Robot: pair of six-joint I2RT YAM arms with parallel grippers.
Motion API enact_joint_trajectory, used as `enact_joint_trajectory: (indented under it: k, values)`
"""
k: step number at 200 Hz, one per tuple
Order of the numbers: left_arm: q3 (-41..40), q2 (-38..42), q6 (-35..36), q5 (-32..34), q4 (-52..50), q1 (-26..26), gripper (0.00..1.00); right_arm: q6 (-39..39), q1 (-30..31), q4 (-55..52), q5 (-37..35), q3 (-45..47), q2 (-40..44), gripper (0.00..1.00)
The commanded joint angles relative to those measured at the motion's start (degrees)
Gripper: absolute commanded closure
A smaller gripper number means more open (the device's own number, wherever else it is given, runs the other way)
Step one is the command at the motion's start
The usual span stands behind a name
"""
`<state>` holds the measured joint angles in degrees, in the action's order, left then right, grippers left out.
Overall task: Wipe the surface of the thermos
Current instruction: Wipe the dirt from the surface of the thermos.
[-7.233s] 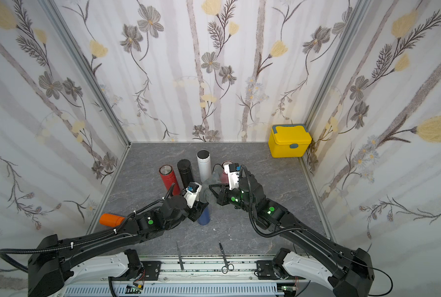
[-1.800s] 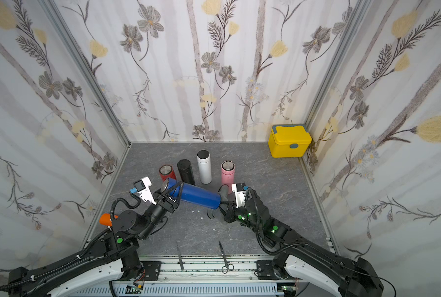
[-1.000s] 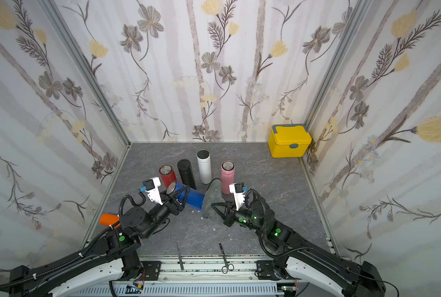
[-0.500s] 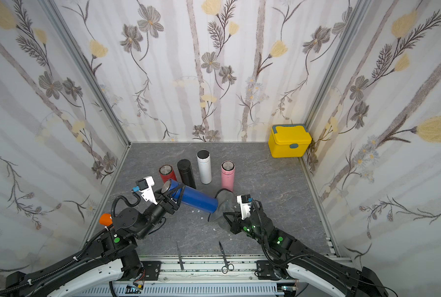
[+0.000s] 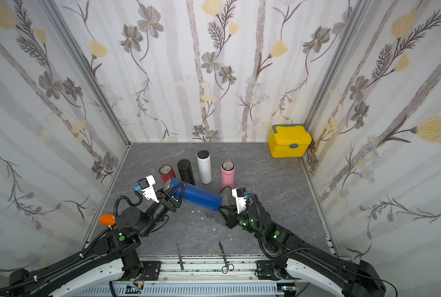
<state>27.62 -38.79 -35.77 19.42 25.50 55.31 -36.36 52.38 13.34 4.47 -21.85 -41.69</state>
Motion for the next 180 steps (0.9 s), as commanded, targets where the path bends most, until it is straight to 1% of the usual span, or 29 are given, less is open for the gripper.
enact_joint_trajectory:
  k: [1, 25, 32, 54, 74, 97, 110, 124, 149, 180]
  values:
    - [-0.7, 0.8, 0.2, -0.2, -0.6, -0.6, 1.0, 2.6, -0.1, 0.8, -1.6, -1.0, 4.5, 1.0]
    - [-1.2, 1.8, -0.2, -0.2, -1.1, -1.4, 1.0, 2.9, -0.4, -2.2, -3.7, -1.6, 8.1, 1.0]
    - [-1.1, 1.8, -0.3, -0.4, -1.1, -1.5, 1.0, 2.7, -0.3, -2.0, -3.3, -1.7, 8.3, 1.0]
    - [-0.3, 0.9, -0.4, -1.2, -0.4, -1.8, 1.0, 1.9, 0.0, 3.1, 0.9, -1.9, 7.0, 1.0]
    - [1.1, -1.1, -0.6, -2.2, 0.1, -1.9, 1.0, 2.3, 2.5, 9.0, 2.7, -3.2, 2.5, 1.0]
    - [2.6, -3.7, -0.2, -3.3, 0.7, -2.0, 1.0, 6.7, 8.3, 10.8, -0.2, -7.9, -3.8, 1.0]
    - [3.8, -4.7, 0.0, -4.0, -0.1, -2.1, 1.0, 8.5, 9.8, 10.7, -1.1, -10.3, -6.9, 1.0]
    - [4.6, -5.4, -0.1, -4.4, -1.0, -2.2, 1.0, 8.8, 9.9, 11.5, -1.4, -10.7, -9.0, 1.0]
    - [5.6, -4.7, 0.1, -4.7, -2.5, -2.5, 1.0, 8.7, 9.9, 7.1, -7.7, -10.2, -11.5, 1.0]
    - [9.8, -2.1, 3.1, -2.3, -8.4, -3.9, 1.0, 5.1, 8.7, 1.5, -12.4, -6.4, -9.9, 1.0]
